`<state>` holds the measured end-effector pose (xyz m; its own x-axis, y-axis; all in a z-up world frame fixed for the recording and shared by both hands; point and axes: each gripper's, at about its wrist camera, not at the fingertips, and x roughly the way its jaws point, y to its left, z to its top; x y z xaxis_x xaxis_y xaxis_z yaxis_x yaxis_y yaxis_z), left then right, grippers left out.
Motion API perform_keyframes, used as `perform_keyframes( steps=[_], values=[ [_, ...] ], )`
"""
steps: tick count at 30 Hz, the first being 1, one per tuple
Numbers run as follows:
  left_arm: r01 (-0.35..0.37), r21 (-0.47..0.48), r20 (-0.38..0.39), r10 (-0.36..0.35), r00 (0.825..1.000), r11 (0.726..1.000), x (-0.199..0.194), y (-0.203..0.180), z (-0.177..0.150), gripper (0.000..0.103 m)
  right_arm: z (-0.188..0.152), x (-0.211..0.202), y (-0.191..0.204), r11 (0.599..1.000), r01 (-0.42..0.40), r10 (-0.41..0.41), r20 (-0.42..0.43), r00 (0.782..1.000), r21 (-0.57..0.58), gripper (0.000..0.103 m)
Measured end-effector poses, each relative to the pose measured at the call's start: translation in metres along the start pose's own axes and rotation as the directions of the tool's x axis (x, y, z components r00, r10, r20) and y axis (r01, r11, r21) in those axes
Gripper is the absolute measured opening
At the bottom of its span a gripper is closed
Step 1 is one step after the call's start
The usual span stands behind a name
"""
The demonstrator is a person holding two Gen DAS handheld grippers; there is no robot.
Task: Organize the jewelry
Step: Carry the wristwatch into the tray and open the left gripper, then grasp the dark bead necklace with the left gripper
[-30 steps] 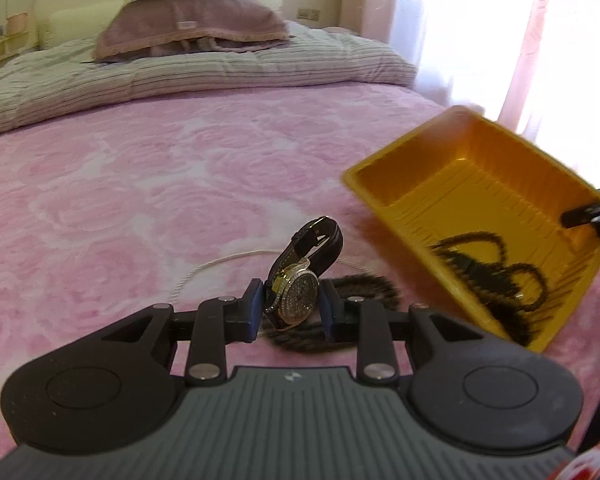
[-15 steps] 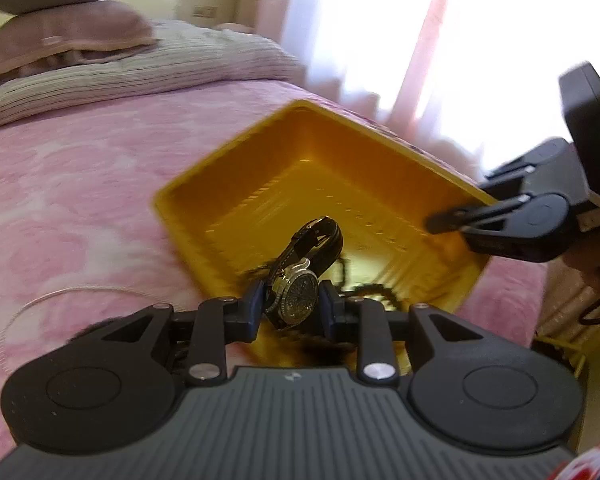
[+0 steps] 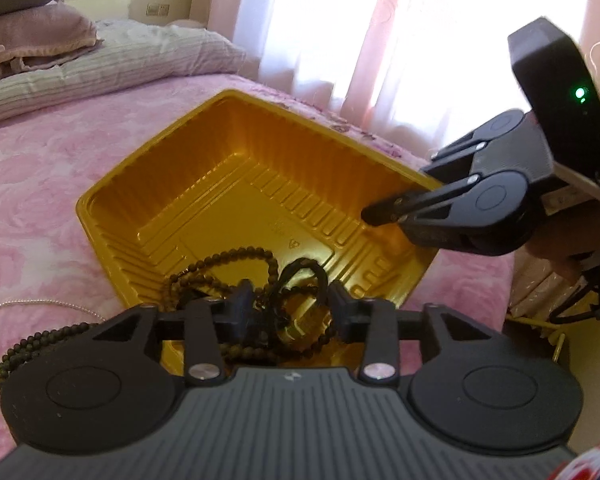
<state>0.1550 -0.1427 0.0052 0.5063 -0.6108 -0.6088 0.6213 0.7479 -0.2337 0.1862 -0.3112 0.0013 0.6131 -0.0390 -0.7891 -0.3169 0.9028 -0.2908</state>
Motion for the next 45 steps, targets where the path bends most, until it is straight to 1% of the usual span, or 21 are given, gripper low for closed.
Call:
perform_keyframes(
  steps=[4,9,13,16,19,22,26,29,30,33,37,38,40,41,45],
  values=[
    [-0.045,-0.007,0.024,0.045,0.999,0.999,-0.015,0.012,-0.004,0.038,-0.002,0.0,0.001,1.0,-0.003,0.003,0.0,1.0,0.006,0.005],
    [-0.15,-0.049,0.045,0.153,0.987,0.987,-0.047,0.044,-0.02,0.038,-0.003,0.0,0.001,1.0,-0.003,0.003,0.0,1.0,0.006,0.005],
    [-0.262,-0.079,0.031,0.265,0.964,0.962,-0.074,0.074,-0.042,0.039,-0.003,0.0,0.001,1.0,-0.004,0.004,0.0,1.0,0.008,0.005],
    [-0.337,-0.11,0.004,0.34,0.941,0.935,-0.09,0.097,-0.059,0.039,-0.004,-0.001,0.001,1.0,-0.005,0.005,-0.002,1.0,0.011,0.005],
    [-0.379,-0.125,-0.018,0.38,0.925,0.917,-0.098,0.114,-0.069,0.039,-0.005,-0.001,0.001,1.0,-0.003,0.003,-0.003,1.0,0.011,0.005],
    [-0.407,-0.085,-0.026,0.406,0.913,0.91,-0.098,0.12,-0.075,0.038,-0.005,-0.001,0.0,1.0,-0.003,0.003,-0.003,1.0,0.009,0.005],
    [-0.412,-0.047,-0.033,0.411,0.911,0.91,-0.088,0.123,-0.077,0.038,-0.005,-0.002,0.0,1.0,-0.003,0.003,-0.007,1.0,0.011,0.005],
    [-0.411,0.008,-0.027,0.411,0.911,0.912,-0.078,0.117,-0.077,0.038,-0.005,-0.002,0.0,1.0,-0.004,0.004,-0.008,1.0,0.011,0.005],
    [-0.405,0.024,-0.026,0.406,0.913,0.914,-0.074,0.116,-0.075,0.037,-0.005,-0.002,-0.002,1.0,-0.005,0.005,-0.009,1.0,0.011,0.005],
    [-0.387,0.117,-0.011,0.391,0.92,0.915,-0.06,0.104,-0.068,0.034,-0.005,-0.002,-0.002,1.0,-0.003,0.004,-0.007,1.0,0.01,0.005],
    [-0.331,0.246,-0.013,0.345,0.938,0.911,-0.041,0.091,-0.064,0.033,-0.005,-0.002,-0.003,1.0,-0.004,0.005,-0.008,1.0,0.012,0.005],
    [-0.317,0.282,-0.026,0.338,0.941,0.905,-0.034,0.089,-0.064,0.029,-0.005,-0.002,-0.003,1.0,-0.005,0.005,-0.009,1.0,0.014,0.005],
    [-0.299,0.341,-0.057,0.337,0.94,0.891,-0.022,0.088,-0.065,0.026,-0.005,-0.001,-0.004,1.0,-0.008,0.008,-0.011,1.0,0.019,0.005],
    [-0.287,0.358,-0.077,0.334,0.939,0.889,-0.016,0.089,-0.065,0.024,-0.005,0.0,-0.004,1.0,-0.009,0.009,-0.012,1.0,0.022,0.005],
    [-0.24,0.358,-0.121,0.3,0.946,0.902,-0.006,0.099,-0.062,0.024,-0.006,0.001,-0.005,1.0,-0.009,0.009,-0.011,1.0,0.022,0.005]
  ],
)
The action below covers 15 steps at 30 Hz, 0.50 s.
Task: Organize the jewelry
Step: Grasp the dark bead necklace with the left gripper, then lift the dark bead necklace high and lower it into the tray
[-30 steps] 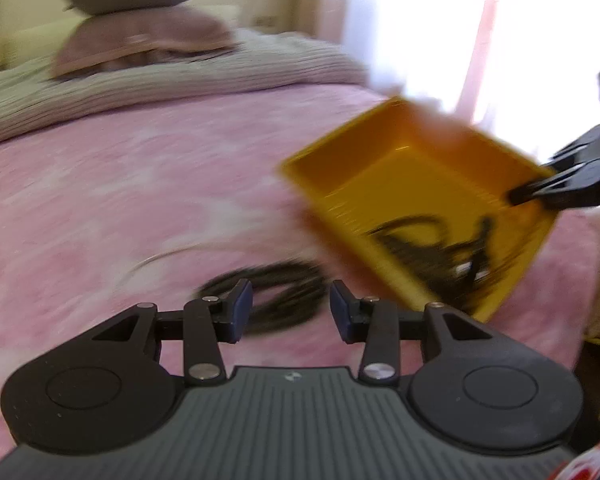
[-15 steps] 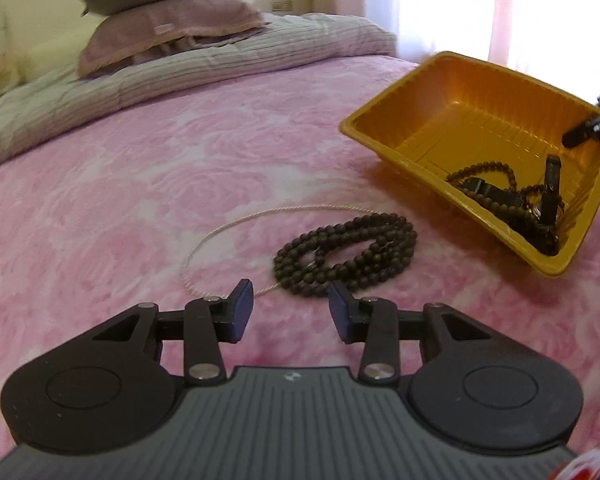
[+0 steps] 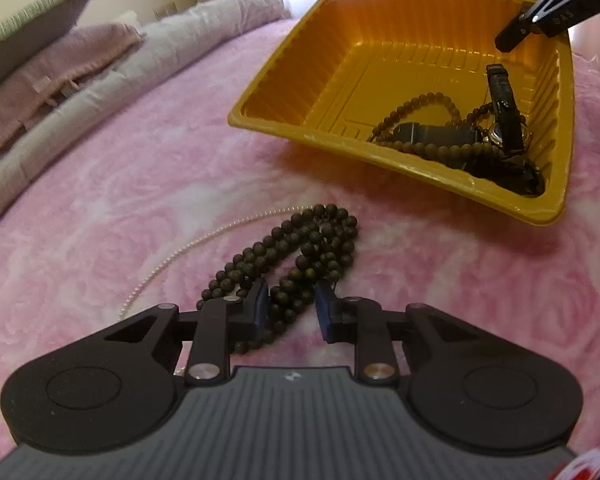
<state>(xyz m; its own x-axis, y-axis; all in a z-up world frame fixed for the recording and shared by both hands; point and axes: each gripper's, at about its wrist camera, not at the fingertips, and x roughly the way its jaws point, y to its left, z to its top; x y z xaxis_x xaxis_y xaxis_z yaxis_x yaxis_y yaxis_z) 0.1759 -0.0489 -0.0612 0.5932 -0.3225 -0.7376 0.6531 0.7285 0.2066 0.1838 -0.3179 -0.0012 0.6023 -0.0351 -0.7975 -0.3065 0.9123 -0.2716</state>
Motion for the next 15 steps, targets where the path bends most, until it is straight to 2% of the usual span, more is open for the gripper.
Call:
perform_keyframes(
  steps=[2,5,10,15],
  values=[
    [0.017,-0.004,-0.009,-0.017,1.0,1.0,0.0,0.002,0.0,0.02,0.0,0.0,0.0,1.0,0.0,0.0,0.0,1.0,0.001,0.005],
    [0.023,-0.011,-0.021,-0.024,1.0,1.0,-0.004,0.005,0.001,0.006,0.0,0.0,0.001,1.0,0.002,-0.002,0.001,1.0,-0.003,0.005],
    [-0.004,-0.007,0.037,0.004,0.999,1.0,-0.027,0.005,0.003,0.006,0.001,0.001,0.002,1.0,0.007,-0.007,0.003,1.0,-0.008,0.005],
    [-0.046,-0.035,0.119,0.05,0.992,0.998,-0.064,0.018,0.019,0.006,0.001,0.0,0.003,1.0,0.008,-0.008,0.003,1.0,-0.011,0.005]
  ],
)
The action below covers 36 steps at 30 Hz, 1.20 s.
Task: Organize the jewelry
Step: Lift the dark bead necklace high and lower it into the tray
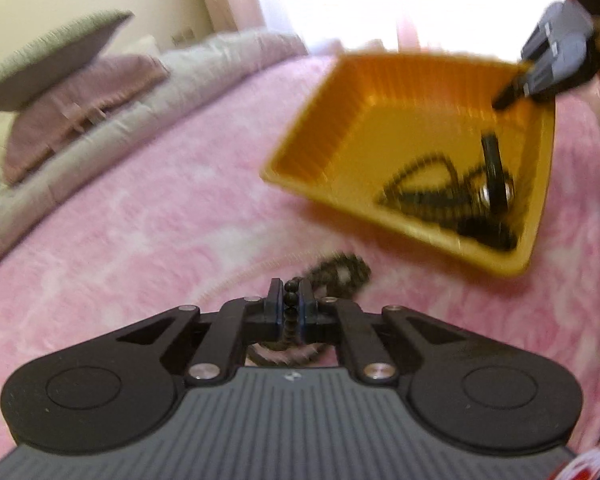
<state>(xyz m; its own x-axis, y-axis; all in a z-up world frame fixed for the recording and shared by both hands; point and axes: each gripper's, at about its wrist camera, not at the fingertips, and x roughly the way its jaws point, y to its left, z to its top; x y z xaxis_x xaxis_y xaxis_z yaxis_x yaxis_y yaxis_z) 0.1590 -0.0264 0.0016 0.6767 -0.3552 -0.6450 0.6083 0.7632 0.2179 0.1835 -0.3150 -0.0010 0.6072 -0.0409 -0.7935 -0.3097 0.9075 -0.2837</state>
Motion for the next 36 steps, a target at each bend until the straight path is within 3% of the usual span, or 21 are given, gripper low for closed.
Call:
perform_keyframes(
  steps=[10,19,26,36],
  values=[
    [-0.077,-0.058,0.141,0.084,0.986,0.995,-0.069,0.043,0.069,0.006,0.003,-0.002,0.001,1.0,0.007,-0.007,0.008,1.0,-0.017,0.005],
    [-0.106,-0.106,0.207,0.126,0.97,0.989,-0.116,0.072,0.129,0.006,0.004,-0.003,0.002,1.0,0.013,-0.013,0.01,1.0,-0.028,0.005],
    [-0.111,-0.065,0.259,0.124,0.958,0.992,-0.143,0.077,0.174,0.006,0.005,-0.003,0.003,0.999,0.015,-0.015,0.01,1.0,-0.032,0.005],
    [-0.095,0.025,0.287,0.084,0.954,0.995,-0.159,0.08,0.233,0.006,0.007,-0.004,0.004,0.999,0.02,-0.02,0.011,1.0,-0.043,0.005]
  ],
)
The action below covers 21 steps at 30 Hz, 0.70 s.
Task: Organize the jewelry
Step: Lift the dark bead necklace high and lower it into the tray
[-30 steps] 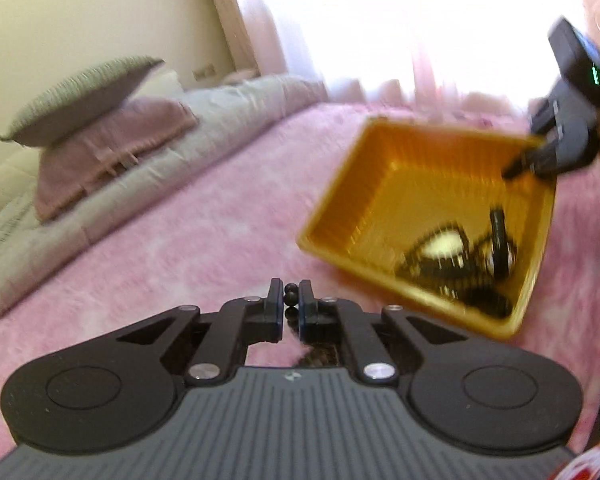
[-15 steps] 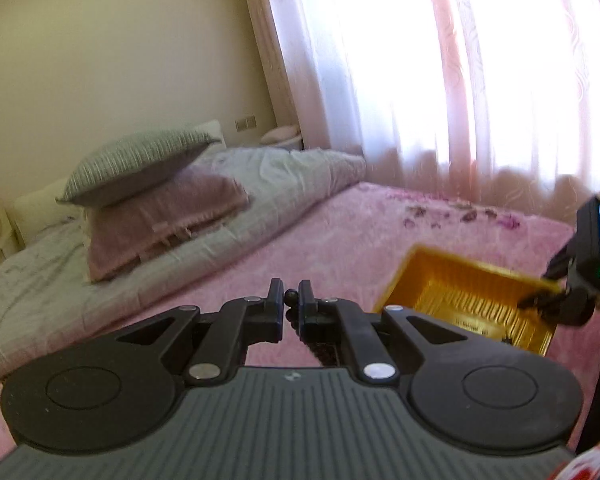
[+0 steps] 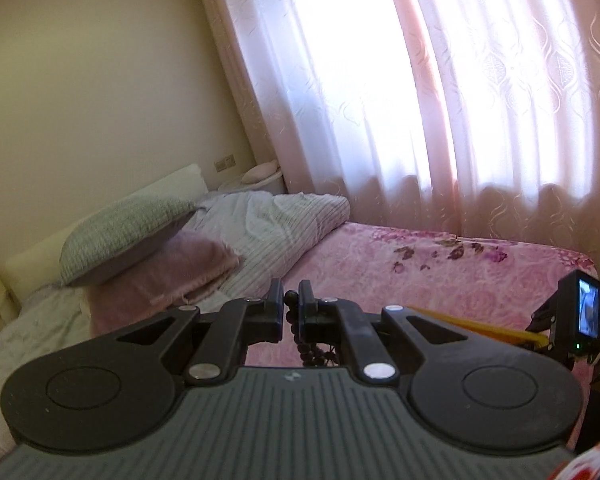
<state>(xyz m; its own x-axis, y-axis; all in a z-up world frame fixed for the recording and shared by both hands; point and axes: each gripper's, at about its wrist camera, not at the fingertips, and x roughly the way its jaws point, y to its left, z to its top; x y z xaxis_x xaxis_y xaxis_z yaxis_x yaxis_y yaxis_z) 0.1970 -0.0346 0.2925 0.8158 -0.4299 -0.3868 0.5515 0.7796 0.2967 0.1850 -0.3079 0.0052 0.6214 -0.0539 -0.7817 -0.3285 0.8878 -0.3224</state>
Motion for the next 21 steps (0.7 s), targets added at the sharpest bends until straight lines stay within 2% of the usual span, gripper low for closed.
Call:
perform_keyframes(
  steps=[7,13,16,21],
  values=[
    [0.004,0.041,0.041,-0.005,0.999,0.999,0.009,-0.007,0.047,0.006,-0.001,0.0,0.001,1.0,0.0,0.0,-0.001,1.0,0.003,0.005],
    [0.046,0.036,0.11,-0.05,0.993,0.998,0.014,-0.024,0.084,0.006,-0.002,0.001,-0.001,1.0,-0.005,0.005,-0.002,1.0,0.009,0.005],
    [0.087,0.05,0.099,-0.092,0.991,0.995,0.026,-0.042,0.086,0.006,-0.002,0.001,-0.001,1.0,-0.007,0.007,-0.001,1.0,0.011,0.005],
    [0.144,0.077,0.021,-0.146,0.989,0.987,0.055,-0.069,0.065,0.006,-0.004,0.001,-0.001,1.0,-0.013,0.013,0.001,1.0,0.015,0.005]
  ],
)
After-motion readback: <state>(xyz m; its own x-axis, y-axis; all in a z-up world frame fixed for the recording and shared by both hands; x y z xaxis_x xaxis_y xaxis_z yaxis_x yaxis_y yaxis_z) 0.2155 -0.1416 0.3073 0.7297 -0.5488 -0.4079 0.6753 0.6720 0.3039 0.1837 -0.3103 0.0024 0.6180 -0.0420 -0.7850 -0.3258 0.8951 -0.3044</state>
